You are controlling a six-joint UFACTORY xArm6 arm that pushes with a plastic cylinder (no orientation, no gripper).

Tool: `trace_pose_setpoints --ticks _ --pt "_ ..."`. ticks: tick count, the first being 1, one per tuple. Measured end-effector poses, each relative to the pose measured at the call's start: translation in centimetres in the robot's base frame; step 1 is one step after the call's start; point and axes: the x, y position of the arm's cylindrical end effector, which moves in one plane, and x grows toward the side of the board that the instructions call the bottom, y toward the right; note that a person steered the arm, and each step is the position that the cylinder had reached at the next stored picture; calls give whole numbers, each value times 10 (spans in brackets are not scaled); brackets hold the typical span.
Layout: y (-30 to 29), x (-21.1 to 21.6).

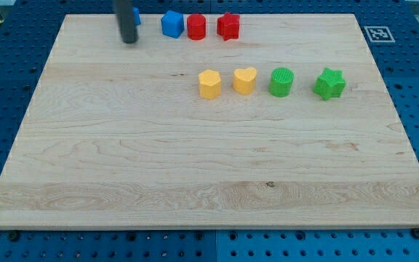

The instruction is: Move the blue triangle slightly near the blue cube

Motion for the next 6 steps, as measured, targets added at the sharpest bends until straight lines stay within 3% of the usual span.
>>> trace_pose_setpoints --ticks 1,2,6 --pt "-37 -35" --pt "-37 -72" --pt "13 -71"
